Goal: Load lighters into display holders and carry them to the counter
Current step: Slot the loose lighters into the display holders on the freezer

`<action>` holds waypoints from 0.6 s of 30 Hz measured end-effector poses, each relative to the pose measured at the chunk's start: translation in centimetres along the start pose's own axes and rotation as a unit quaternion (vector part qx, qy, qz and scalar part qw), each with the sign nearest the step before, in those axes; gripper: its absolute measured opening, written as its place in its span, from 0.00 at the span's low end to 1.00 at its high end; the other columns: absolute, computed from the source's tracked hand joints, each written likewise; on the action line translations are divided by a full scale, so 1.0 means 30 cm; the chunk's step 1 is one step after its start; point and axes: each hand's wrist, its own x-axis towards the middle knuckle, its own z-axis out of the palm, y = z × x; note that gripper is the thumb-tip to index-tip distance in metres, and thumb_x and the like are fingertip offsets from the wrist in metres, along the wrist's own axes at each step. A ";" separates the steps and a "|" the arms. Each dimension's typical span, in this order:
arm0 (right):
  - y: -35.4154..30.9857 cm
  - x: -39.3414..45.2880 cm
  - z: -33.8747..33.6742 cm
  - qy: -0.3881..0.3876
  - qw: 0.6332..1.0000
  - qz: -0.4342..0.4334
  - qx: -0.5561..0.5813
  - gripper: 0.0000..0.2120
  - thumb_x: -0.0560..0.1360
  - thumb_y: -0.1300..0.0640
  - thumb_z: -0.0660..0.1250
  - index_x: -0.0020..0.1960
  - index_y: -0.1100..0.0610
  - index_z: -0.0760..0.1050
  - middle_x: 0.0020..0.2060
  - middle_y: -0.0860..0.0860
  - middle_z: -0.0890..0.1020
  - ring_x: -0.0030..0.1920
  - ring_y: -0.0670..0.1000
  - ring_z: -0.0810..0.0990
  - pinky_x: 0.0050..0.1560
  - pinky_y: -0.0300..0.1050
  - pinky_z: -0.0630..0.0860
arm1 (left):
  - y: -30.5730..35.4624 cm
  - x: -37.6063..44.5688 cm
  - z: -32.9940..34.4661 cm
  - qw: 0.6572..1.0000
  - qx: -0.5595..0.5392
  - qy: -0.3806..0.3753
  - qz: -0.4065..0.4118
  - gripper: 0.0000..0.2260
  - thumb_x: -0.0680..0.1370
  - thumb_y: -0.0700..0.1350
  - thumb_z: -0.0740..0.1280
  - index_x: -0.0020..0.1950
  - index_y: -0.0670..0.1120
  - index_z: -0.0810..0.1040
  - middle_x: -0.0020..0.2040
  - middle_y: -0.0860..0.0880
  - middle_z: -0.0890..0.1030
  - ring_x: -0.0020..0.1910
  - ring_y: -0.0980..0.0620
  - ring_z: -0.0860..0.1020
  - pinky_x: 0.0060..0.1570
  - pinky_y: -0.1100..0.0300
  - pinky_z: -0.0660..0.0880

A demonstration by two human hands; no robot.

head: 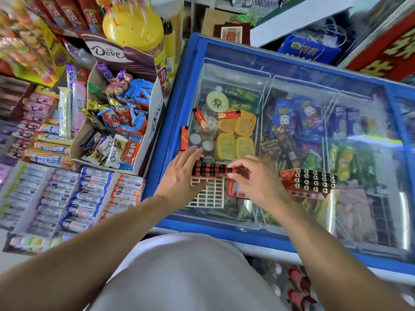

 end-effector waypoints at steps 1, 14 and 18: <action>0.005 0.001 0.015 0.004 1.000 -0.003 -0.017 0.11 0.78 0.47 0.69 0.59 0.47 0.80 0.55 0.43 0.80 0.55 0.43 0.76 0.56 0.40 0.71 | -0.006 -0.026 -0.003 1.000 0.011 0.003 0.001 0.39 0.75 0.53 0.74 0.80 0.50 0.58 0.79 0.50 0.61 0.78 0.49 0.59 0.77 0.53 0.56; 0.018 0.022 0.133 0.123 0.985 -0.033 -0.120 0.09 0.74 0.49 0.74 0.52 0.51 0.82 0.41 0.47 0.84 0.40 0.45 0.75 0.50 0.45 0.73 | -0.066 -0.225 0.027 0.996 0.079 -0.037 -0.001 0.46 0.75 0.46 0.75 0.83 0.51 0.48 0.83 0.51 0.44 0.82 0.50 0.46 0.78 0.54 0.49; 0.027 0.021 0.156 0.151 0.980 -0.036 -0.128 0.08 0.72 0.50 0.77 0.48 0.52 0.82 0.38 0.46 0.84 0.38 0.46 0.76 0.45 0.43 0.73 | -0.080 -0.233 0.028 0.994 0.089 -0.061 -0.007 0.47 0.76 0.45 0.72 0.82 0.55 0.41 0.82 0.53 0.39 0.81 0.53 0.39 0.79 0.52 0.46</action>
